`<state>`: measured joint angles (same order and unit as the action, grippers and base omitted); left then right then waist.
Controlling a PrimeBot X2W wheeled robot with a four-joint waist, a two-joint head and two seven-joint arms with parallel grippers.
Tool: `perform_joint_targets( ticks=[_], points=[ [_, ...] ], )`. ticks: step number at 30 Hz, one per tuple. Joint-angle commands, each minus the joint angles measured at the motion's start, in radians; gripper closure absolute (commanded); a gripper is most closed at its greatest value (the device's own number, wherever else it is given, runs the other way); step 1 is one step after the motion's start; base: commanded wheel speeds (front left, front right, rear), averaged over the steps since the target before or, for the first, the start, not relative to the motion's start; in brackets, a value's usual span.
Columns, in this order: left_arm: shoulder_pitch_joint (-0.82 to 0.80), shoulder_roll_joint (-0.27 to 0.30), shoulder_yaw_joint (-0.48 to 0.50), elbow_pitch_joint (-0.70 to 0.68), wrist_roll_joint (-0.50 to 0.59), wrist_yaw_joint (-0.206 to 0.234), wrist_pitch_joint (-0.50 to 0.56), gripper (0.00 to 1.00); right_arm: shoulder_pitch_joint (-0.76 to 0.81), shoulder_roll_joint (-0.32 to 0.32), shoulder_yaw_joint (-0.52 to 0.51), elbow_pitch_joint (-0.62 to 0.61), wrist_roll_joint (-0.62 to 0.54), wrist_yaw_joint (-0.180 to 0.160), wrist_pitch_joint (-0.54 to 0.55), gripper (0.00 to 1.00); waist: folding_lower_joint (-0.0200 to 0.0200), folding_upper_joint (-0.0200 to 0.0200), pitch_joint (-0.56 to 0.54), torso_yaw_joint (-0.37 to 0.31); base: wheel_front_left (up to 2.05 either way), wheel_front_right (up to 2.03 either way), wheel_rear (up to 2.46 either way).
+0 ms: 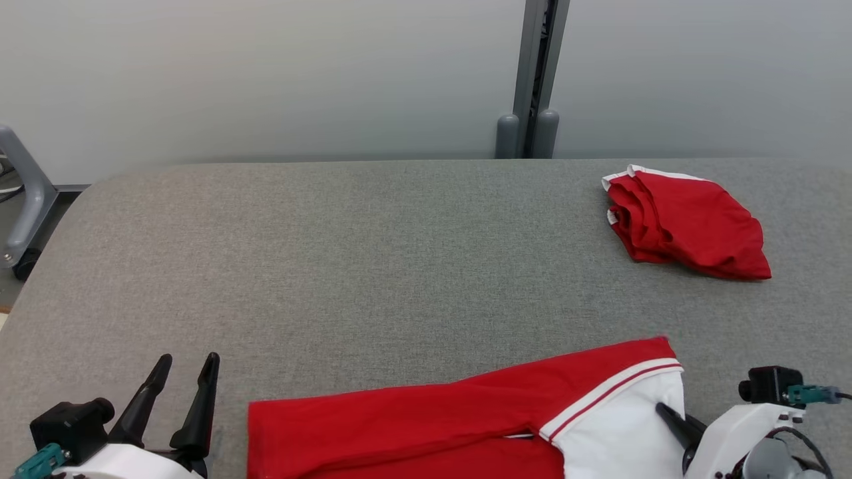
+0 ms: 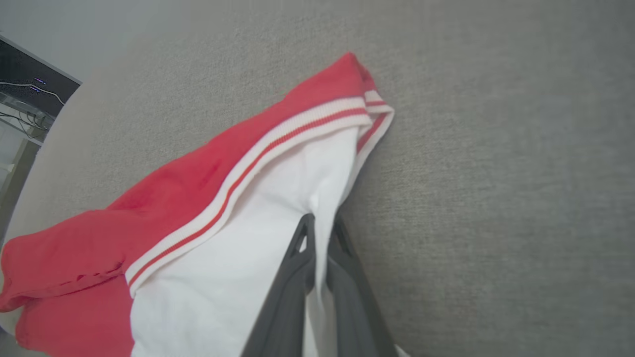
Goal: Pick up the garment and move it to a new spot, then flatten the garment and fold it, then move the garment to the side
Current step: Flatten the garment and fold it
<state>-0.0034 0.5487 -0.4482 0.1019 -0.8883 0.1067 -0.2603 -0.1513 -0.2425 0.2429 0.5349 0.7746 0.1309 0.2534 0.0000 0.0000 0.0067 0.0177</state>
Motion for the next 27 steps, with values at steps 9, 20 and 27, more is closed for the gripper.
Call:
perform_joint_targets(
  ticks=[9,20,27],
  points=[
    [0.010,-0.004,0.020,-0.015,0.021,-0.015,-0.004,0.00,-0.053,-0.094,-0.089,0.043,-0.081,0.000,-0.051,1.00,0.0000,0.0000,0.010,-0.028,0.00,0.00,0.00],
    [0.015,-0.023,0.030,-0.005,0.029,-0.025,-0.004,0.00,-0.047,-0.088,-0.118,-0.045,-0.195,0.000,-0.048,1.00,0.0000,0.0000,-0.007,-0.035,0.00,0.00,0.00],
    [0.030,-0.035,0.058,0.003,0.037,-0.027,-0.004,0.00,0.020,-0.022,-0.132,-0.282,-0.257,0.000,-0.004,1.00,0.0000,0.0000,-0.021,-0.015,0.00,0.00,0.00]
  ],
)
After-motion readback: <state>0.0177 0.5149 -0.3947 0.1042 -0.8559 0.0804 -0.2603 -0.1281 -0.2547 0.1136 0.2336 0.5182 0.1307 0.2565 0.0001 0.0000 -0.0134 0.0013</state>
